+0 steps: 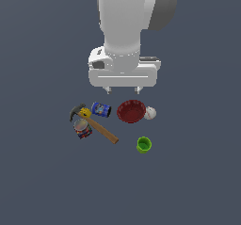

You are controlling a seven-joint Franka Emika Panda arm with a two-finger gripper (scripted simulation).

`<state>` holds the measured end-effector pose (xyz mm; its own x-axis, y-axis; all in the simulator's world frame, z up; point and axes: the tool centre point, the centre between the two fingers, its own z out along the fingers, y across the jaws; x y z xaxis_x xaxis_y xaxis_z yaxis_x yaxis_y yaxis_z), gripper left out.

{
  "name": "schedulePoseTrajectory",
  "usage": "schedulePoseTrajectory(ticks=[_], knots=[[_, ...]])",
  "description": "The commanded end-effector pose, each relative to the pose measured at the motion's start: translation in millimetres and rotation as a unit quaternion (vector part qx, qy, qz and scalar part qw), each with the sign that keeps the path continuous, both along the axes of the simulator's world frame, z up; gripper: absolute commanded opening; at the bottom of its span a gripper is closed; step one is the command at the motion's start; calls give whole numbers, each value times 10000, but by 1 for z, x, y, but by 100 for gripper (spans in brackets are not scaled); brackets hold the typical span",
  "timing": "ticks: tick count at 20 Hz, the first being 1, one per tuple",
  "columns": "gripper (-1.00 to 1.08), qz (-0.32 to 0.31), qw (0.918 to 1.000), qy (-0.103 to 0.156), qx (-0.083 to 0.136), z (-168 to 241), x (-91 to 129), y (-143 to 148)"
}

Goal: Pick up a designated object from a clutter of objects.

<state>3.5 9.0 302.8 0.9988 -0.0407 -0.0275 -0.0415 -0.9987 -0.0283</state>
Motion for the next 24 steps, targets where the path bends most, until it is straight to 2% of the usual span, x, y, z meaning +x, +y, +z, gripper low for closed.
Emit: schedulePoseTrajectory(ticks=[1,8,14,19,24], knots=[[28,0,10000,0,0,0,0,0],[28,193,9998,-55,4,3,3,16],[28,176,9998,-23,9,1,3,17],[28,80,9998,174,35,-10,3,22],[28,-100,9984,550,72,-31,2,31]])
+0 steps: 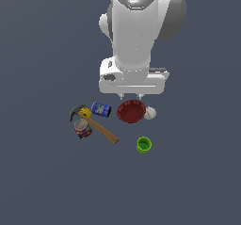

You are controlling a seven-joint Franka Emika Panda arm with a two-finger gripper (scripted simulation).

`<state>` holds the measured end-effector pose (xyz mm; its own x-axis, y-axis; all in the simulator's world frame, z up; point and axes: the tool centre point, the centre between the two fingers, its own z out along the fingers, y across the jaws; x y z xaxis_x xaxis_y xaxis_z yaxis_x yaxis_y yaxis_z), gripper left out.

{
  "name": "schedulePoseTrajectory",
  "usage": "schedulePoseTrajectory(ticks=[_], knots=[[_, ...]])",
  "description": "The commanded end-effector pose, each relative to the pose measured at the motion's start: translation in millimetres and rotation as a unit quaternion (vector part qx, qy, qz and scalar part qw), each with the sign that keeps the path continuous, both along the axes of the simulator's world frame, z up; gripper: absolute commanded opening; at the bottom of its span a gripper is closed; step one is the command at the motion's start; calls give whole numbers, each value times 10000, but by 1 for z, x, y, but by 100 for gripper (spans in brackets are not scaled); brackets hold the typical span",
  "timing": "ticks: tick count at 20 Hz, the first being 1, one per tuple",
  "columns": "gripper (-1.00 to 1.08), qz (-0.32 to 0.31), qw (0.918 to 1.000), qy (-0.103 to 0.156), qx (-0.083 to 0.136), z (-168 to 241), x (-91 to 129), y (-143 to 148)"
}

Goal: Pick up a designated object from a clutter of objects.

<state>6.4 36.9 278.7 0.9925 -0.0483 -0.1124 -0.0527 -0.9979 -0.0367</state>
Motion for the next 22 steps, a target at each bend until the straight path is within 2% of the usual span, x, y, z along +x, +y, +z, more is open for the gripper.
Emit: schedulePoseTrajectory(ticks=[1,6,10,16,22], knots=[[28,-104,9997,226,13,-13,-1,6],[28,-385,9957,842,18,-47,-5,22],[28,-651,9873,1450,-21,-80,-11,38],[28,-1017,9668,2341,-159,-128,-26,61],[28,-1262,9456,2983,-320,-161,-41,78]])
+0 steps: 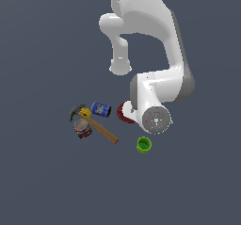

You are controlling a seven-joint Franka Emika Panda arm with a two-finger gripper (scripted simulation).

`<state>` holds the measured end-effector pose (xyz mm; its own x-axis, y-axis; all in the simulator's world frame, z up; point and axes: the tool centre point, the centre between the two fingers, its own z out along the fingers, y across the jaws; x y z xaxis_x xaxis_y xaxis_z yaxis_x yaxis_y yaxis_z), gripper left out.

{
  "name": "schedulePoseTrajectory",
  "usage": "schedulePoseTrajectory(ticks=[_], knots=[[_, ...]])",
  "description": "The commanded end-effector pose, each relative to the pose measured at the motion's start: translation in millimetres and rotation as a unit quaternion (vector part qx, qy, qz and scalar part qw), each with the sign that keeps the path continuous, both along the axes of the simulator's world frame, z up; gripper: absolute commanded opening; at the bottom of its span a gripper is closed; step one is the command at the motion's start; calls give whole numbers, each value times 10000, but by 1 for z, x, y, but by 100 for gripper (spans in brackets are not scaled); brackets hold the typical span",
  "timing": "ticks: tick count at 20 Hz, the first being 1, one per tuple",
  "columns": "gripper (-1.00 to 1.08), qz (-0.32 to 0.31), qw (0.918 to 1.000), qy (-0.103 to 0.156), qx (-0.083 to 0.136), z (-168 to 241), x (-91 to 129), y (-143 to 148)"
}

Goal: Pick up a designated object from a clutter of objects.

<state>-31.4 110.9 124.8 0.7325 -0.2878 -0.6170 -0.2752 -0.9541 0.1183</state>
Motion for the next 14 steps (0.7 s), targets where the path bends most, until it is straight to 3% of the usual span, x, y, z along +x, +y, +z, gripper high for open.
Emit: schedulePoseTrajectory(ticks=[1,7,14], knots=[[28,-82,9997,244,-62,-11,-5,6],[28,-183,9980,586,-156,-27,-14,14],[28,-192,9977,632,-168,-30,-16,15]])
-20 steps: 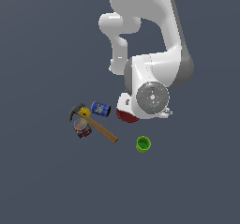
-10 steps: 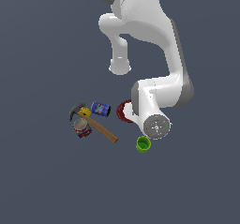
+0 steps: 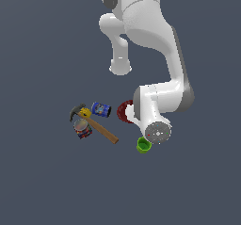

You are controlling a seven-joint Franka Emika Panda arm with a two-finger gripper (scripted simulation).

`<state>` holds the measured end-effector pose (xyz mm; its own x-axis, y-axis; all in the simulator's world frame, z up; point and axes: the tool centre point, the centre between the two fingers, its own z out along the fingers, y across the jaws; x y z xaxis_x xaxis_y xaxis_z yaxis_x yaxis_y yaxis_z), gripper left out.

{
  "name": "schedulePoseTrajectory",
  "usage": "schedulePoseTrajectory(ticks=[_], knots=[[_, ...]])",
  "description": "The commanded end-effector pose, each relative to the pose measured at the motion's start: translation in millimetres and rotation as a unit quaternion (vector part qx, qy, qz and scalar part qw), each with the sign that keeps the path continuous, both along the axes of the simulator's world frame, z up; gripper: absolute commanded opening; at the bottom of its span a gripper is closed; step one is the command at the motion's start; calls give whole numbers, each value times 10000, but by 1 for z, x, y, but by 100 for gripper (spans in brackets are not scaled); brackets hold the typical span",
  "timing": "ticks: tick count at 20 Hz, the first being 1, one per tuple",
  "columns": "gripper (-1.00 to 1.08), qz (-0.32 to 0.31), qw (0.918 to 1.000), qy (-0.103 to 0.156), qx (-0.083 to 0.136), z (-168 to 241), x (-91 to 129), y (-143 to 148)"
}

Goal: Pick up a designated object from a clutter of objects.

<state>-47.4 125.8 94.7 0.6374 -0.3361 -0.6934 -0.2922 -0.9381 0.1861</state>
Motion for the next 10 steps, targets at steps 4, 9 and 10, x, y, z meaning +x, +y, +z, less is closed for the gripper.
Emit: schedulePoseTrajectory(ticks=[4,9,10], knots=[[28,-2,10000,2,-1,-5,-6,1],[28,-7,10000,12,-7,-16,-17,2],[28,-8,10000,15,-9,-18,-19,2]])
